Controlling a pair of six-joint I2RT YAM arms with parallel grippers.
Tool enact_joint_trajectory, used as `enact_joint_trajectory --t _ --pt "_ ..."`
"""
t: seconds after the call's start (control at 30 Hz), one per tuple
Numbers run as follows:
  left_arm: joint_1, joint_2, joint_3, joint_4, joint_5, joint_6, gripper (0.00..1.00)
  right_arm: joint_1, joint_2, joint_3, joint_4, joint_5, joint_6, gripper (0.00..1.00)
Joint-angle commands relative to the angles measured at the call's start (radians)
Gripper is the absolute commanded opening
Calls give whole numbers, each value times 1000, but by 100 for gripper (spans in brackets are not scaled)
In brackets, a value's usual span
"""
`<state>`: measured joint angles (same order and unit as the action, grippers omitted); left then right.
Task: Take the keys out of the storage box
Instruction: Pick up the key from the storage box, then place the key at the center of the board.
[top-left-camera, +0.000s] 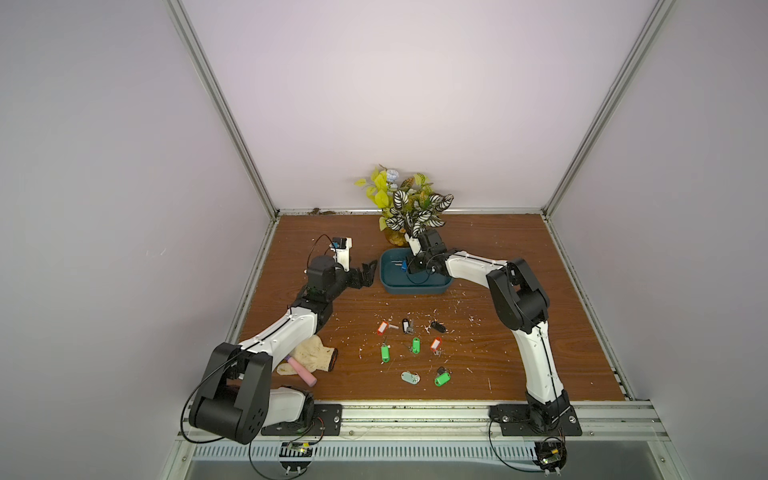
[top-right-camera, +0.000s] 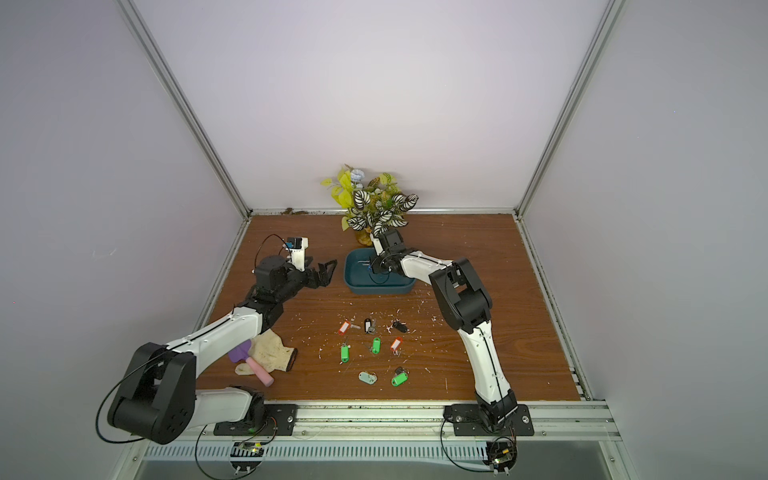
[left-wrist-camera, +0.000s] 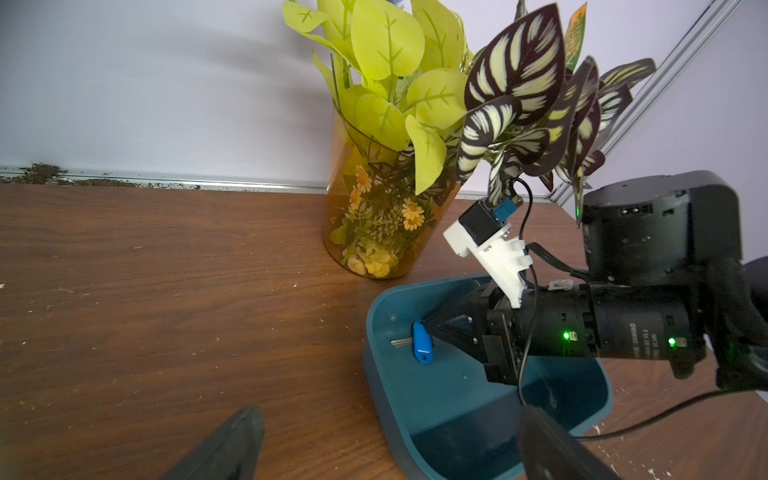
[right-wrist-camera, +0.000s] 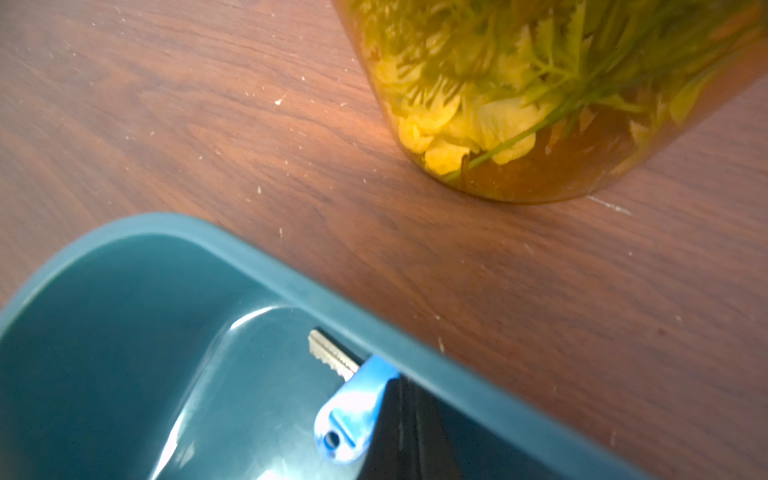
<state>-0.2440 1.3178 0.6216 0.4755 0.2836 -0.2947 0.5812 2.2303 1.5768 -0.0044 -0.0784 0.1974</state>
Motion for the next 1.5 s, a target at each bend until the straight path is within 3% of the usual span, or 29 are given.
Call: enact_joint_trajectory --t 0.0,0.33,0.6,0.83,1.0,1.27,1.47 --pt "14 -7 6 31 14 3 99 6 -120 -45 31 -18 -17 0" --pt "8 -33 -57 223 215 -86 99 -7 -375 -300 187 -111 -43 0" --pt "-97 -5 -52 292 352 -97 99 -15 -596 -523 324 -398 -85 0" --pt "-192 15 -72 364 462 -96 99 -15 -760 -682 470 -624 15 0" --pt "-262 12 -79 364 502 -51 99 -14 -875 -794 573 -704 92 0" --pt "-337 13 -81 365 523 -19 81 -13 -1018 -911 629 -729 148 0" --pt "-382 26 -72 363 519 -23 48 -11 -1068 -953 628 -730 159 0"
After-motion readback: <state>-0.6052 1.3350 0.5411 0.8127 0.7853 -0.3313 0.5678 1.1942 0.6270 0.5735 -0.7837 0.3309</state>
